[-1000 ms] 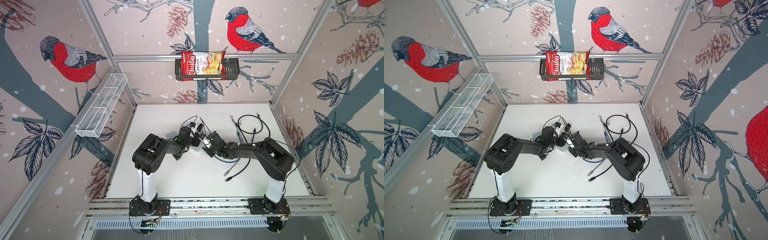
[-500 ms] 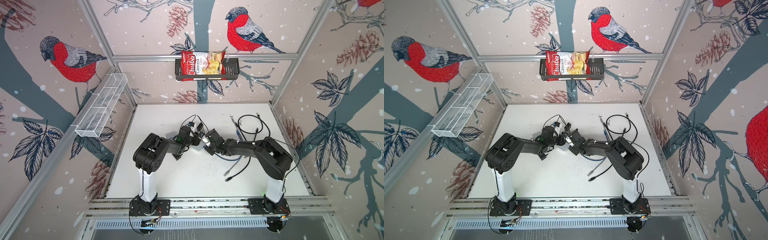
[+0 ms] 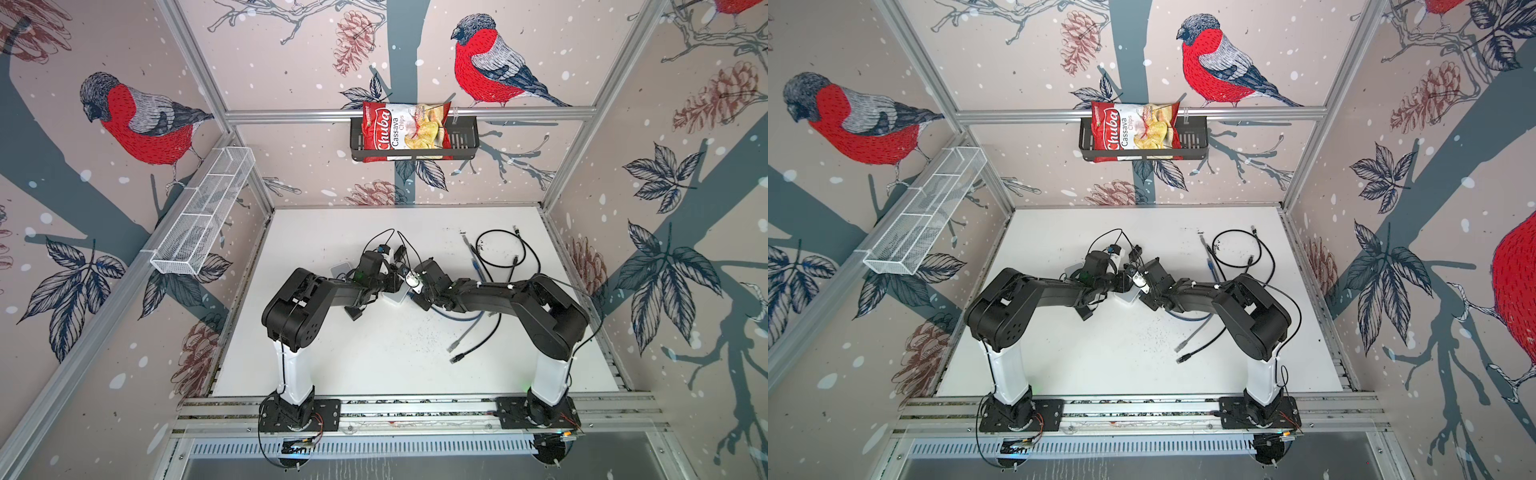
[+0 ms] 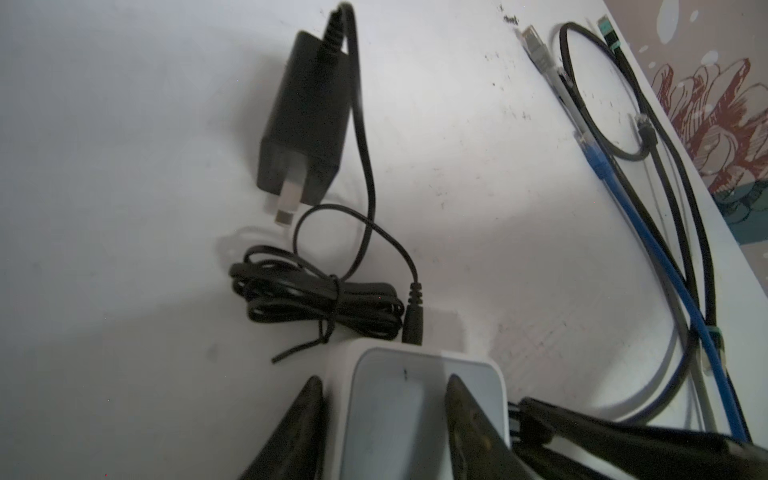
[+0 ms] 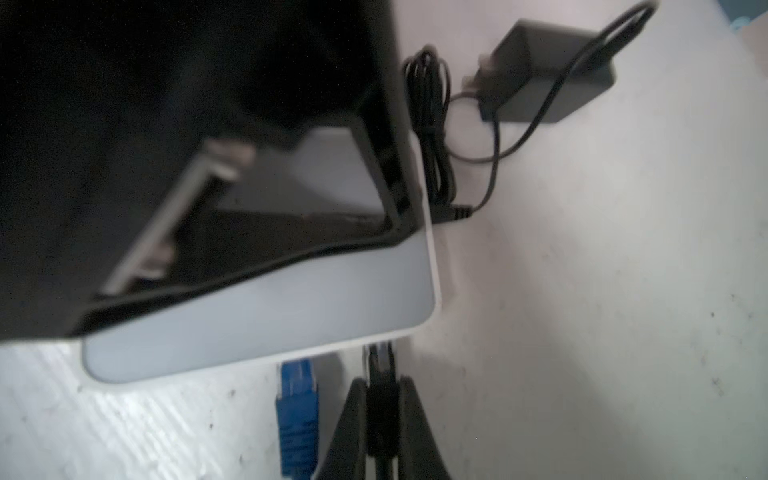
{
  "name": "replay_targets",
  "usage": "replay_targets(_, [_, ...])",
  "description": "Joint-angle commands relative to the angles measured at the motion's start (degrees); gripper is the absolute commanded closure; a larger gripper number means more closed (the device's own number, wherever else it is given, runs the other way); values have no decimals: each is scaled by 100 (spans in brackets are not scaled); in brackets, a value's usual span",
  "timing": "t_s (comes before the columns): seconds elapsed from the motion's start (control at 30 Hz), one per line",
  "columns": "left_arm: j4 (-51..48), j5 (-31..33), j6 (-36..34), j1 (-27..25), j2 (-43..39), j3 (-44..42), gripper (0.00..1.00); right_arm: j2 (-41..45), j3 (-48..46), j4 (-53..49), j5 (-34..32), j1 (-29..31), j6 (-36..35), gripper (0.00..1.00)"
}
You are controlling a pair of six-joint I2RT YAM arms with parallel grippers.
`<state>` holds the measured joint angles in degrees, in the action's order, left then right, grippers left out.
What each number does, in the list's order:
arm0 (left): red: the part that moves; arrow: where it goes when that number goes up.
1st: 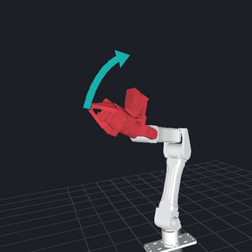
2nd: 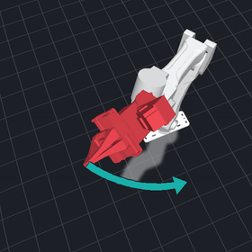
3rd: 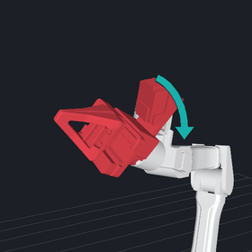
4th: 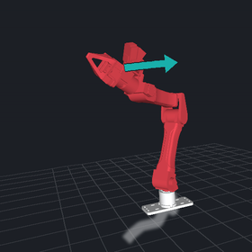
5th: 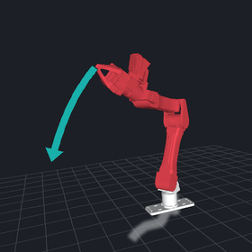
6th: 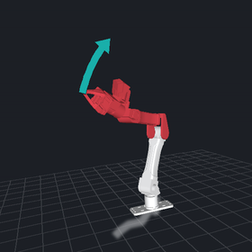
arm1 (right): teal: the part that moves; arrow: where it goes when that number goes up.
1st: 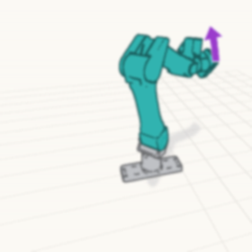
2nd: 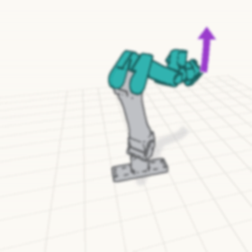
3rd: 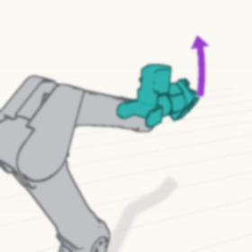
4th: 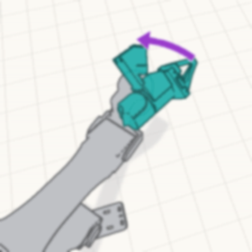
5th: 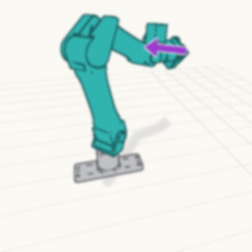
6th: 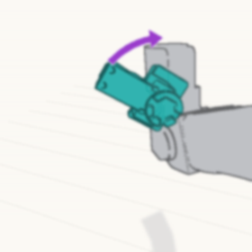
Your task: Insert the plug into the switch port
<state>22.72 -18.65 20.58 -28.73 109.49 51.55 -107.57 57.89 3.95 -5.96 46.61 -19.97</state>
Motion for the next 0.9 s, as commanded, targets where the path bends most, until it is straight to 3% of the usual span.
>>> replay_targets(0.0, [-798,-1220,-488,-11,-81,97,41,13,-36,674,330,-26,-677,98])
replay_targets(0.17, [-961,-1126,-550,135,-201,249,32,-56,-76,499,264,-191,-777,98])
replay_targets(0.2, [-994,-1080,-558,155,-238,275,22,-66,-76,478,255,-219,-781,98])
replay_targets(0.23, [-1027,-1032,-570,187,-284,296,3,-93,-76,446,253,-255,-801,98])
replay_targets(0.5, [-1240,-527,-476,471,-726,390,2,-264,208,187,262,-502,-769,98])
replay_targets(0.7, [-1543,388,-262,672,-1040,387,2,-783,902,-311,290,-573,-847,97])
replay_targets(0.87, [-1632,520,-265,833,-1211,408,2,-1394,1662,-795,276,-638,-835,97])
